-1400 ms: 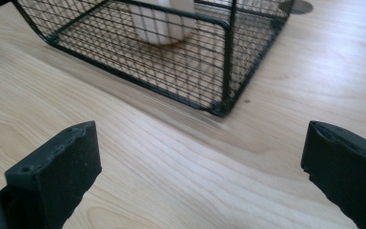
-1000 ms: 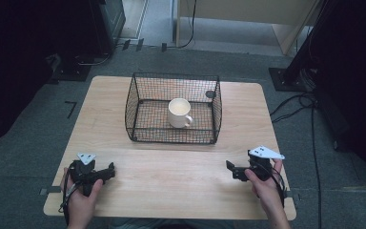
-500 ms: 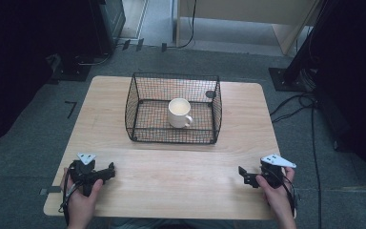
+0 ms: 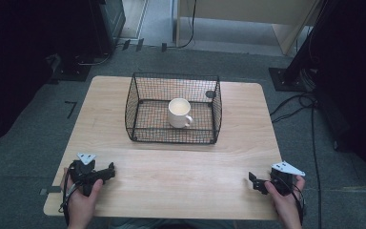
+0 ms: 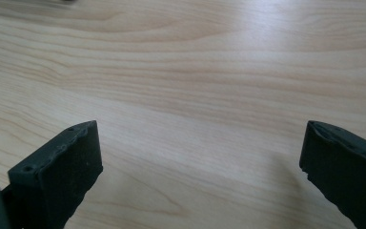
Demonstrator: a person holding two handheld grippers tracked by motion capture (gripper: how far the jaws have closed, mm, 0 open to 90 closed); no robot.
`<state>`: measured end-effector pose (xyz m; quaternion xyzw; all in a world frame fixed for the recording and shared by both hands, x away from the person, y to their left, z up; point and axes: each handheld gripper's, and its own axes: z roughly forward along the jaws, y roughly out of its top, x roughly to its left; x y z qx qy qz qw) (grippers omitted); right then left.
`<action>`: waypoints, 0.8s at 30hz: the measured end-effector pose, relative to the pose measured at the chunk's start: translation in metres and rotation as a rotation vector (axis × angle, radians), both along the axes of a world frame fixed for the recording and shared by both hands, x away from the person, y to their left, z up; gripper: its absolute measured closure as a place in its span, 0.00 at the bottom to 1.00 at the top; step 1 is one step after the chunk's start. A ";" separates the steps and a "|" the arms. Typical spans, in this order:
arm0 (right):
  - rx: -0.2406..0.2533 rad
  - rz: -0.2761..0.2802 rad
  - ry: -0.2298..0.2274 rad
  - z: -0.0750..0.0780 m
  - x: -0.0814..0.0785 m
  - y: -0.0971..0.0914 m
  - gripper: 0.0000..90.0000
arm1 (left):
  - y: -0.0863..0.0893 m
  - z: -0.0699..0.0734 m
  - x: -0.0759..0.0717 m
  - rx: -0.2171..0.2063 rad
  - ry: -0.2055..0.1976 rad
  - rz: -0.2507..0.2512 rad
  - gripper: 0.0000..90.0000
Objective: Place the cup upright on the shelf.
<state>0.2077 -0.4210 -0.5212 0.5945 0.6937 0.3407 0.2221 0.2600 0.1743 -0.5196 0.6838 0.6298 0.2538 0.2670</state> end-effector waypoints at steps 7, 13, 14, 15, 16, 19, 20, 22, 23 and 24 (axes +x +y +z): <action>-0.028 -0.035 0.008 -0.005 -0.006 -0.004 0.00 | 0.000 0.000 0.000 0.000 0.000 0.000 0.00; -0.077 -0.057 0.028 -0.006 -0.004 0.000 0.00 | 0.000 0.000 0.000 0.000 0.000 0.000 0.00; -0.077 -0.056 0.028 -0.006 -0.003 0.001 0.00 | 0.000 0.000 0.000 0.000 0.000 0.000 0.00; -0.076 -0.055 0.030 -0.006 -0.003 0.001 0.00 | 0.000 0.000 0.000 0.000 0.000 0.000 0.00; -0.076 -0.055 0.030 -0.006 -0.003 0.001 0.00 | 0.000 0.000 0.000 0.000 0.000 0.000 0.00; -0.076 -0.053 0.029 -0.006 -0.003 0.001 0.00 | 0.000 0.000 0.000 0.000 0.000 0.000 0.00; -0.076 -0.052 0.029 -0.006 -0.003 0.001 0.00 | 0.000 0.000 0.000 0.000 0.000 0.000 0.00; -0.076 -0.053 0.029 -0.006 -0.003 0.001 0.00 | 0.000 0.000 0.000 0.000 0.000 0.000 0.00; -0.076 -0.053 0.029 -0.006 -0.003 0.001 0.00 | 0.000 0.000 0.000 -0.001 0.000 -0.003 0.00; -0.076 -0.053 0.029 -0.006 -0.003 0.001 0.00 | -0.001 0.000 0.001 0.000 0.000 -0.003 0.00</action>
